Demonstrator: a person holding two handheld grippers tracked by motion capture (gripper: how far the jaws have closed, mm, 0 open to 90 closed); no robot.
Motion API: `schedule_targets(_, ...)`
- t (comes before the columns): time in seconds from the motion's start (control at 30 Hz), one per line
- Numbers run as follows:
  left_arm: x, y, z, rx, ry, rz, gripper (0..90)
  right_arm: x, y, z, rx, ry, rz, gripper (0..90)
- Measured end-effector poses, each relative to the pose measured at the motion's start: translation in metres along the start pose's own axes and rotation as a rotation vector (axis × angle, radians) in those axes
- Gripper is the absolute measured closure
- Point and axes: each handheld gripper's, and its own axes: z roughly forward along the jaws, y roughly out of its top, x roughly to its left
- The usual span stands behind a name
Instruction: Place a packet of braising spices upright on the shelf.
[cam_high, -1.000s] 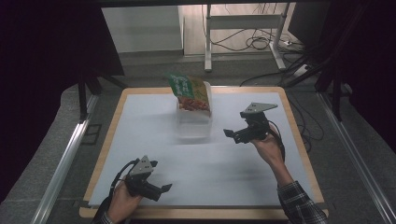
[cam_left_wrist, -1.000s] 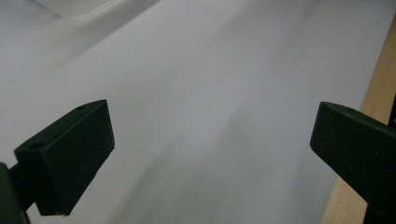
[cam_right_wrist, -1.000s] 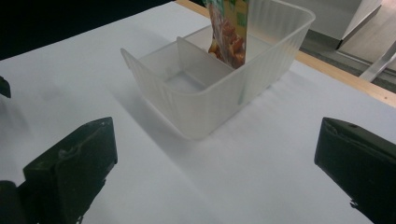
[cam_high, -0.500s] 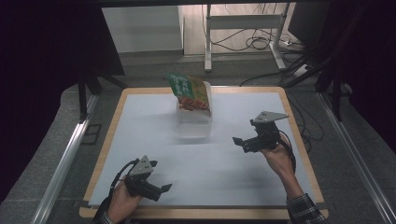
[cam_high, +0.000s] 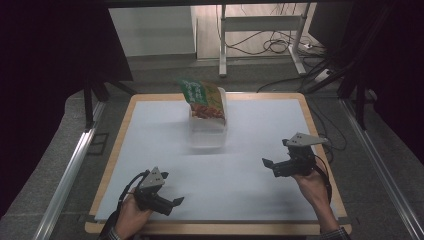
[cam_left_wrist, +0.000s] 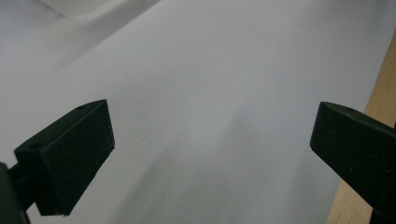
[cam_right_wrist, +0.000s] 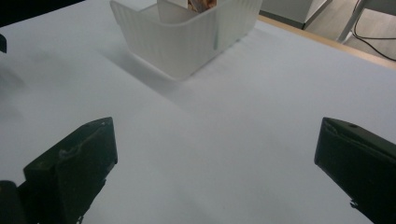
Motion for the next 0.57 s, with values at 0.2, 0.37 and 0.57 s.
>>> schedule_targets(0.2, 0.000, 0.000, 0.001, 0.007, 0.002, 0.004, 0.0, 0.001, -0.022, -0.009, 0.008, -0.021, 0.010, 0.0)
schedule_targets(0.37, -0.001, 0.000, 0.001, 0.010, 0.002, 0.006, 0.0, 0.001, -0.041, -0.014, 0.043, -0.064, -0.003, 0.0)
schedule_targets(0.57, -0.001, 0.000, 0.002, 0.013, 0.006, 0.012, 0.0, -0.004, -0.054, -0.016, 0.064, -0.066, 0.037, 0.0)
